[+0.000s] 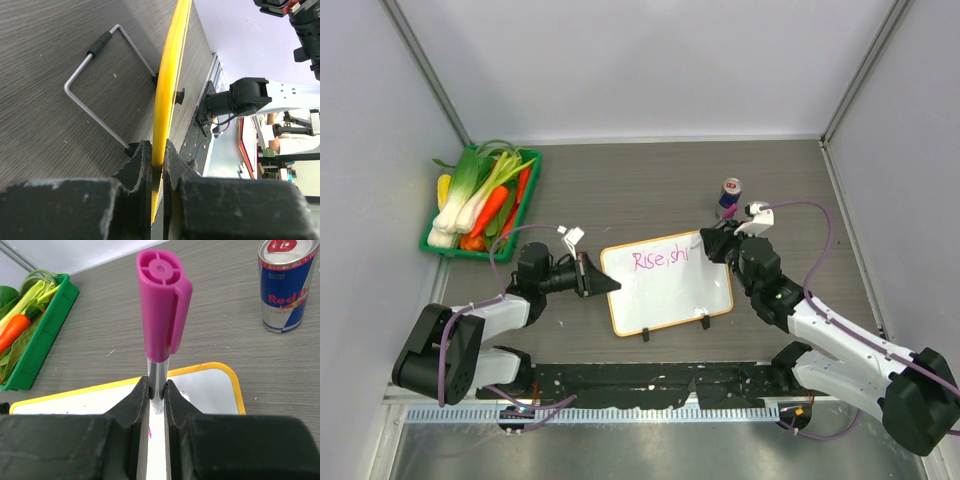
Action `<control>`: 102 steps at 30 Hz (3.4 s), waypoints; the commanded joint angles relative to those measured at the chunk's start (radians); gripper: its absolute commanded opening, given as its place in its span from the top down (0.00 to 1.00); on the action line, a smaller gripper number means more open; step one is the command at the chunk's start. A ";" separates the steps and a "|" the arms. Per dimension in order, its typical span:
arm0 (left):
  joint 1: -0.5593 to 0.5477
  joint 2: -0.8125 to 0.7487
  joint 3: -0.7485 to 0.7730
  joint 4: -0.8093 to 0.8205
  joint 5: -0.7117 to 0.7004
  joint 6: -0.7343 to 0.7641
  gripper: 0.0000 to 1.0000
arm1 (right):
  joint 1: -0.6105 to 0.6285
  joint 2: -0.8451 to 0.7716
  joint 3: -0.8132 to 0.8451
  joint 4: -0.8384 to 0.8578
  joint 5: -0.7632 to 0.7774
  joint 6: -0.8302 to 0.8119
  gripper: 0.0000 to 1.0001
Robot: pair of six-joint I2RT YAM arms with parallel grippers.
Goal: Write a sentence on the whiteboard
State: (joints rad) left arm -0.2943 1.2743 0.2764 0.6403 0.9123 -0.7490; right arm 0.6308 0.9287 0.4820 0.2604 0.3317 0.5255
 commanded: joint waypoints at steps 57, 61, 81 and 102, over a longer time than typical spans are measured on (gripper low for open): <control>0.001 0.014 0.004 -0.053 -0.090 0.069 1.00 | -0.009 -0.005 -0.008 0.028 0.049 -0.009 0.99; -0.002 0.016 0.004 -0.053 -0.092 0.069 1.00 | -0.010 -0.002 -0.005 0.033 0.055 -0.009 0.99; 0.000 0.013 0.004 -0.056 -0.093 0.069 1.00 | -0.017 -0.030 -0.028 -0.016 0.070 0.001 0.99; 0.000 0.011 0.004 -0.056 -0.095 0.071 1.00 | -0.016 -0.099 -0.062 -0.064 0.001 0.021 0.99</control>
State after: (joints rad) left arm -0.2947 1.2743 0.2764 0.6399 0.9123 -0.7498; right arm 0.6178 0.8509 0.4107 0.2073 0.3305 0.5411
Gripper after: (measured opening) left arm 0.083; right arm 0.171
